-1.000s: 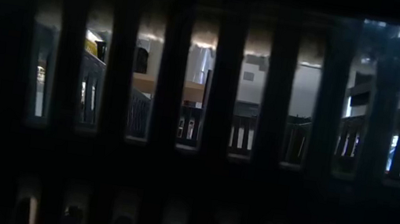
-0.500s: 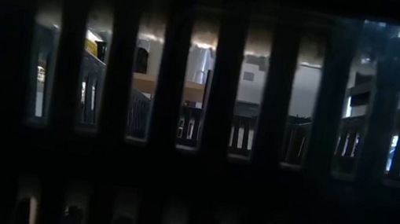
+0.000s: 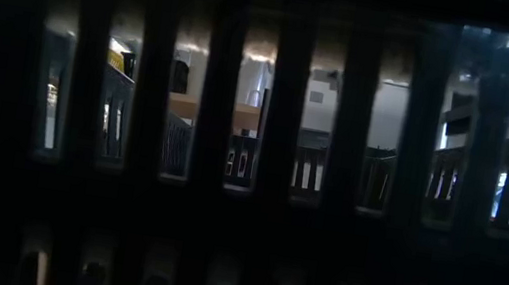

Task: Stack baskets on shelf by color
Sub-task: Stack the top gray bin on top of the other gray bin on the shelf

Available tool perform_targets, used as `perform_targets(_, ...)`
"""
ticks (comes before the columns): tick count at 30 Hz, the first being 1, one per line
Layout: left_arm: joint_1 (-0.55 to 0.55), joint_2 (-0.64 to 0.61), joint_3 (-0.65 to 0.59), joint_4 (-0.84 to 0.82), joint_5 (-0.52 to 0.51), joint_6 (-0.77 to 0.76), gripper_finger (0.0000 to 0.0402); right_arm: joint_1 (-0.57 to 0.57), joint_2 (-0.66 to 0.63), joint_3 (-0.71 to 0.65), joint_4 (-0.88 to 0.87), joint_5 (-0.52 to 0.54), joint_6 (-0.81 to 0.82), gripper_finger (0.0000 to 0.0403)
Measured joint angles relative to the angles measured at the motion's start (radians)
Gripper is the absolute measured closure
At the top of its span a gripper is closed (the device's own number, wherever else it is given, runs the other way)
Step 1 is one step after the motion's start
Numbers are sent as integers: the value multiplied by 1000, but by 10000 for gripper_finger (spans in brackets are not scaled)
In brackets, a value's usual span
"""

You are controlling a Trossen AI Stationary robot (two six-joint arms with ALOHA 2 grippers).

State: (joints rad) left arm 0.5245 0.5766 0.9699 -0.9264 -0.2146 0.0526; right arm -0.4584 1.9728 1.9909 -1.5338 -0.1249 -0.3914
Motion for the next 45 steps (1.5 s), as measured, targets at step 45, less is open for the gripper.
perform_targets(45, -4, 0, 0, 0, -1, -73, 354, -75, 32, -512, 554, 128, -245, 306)
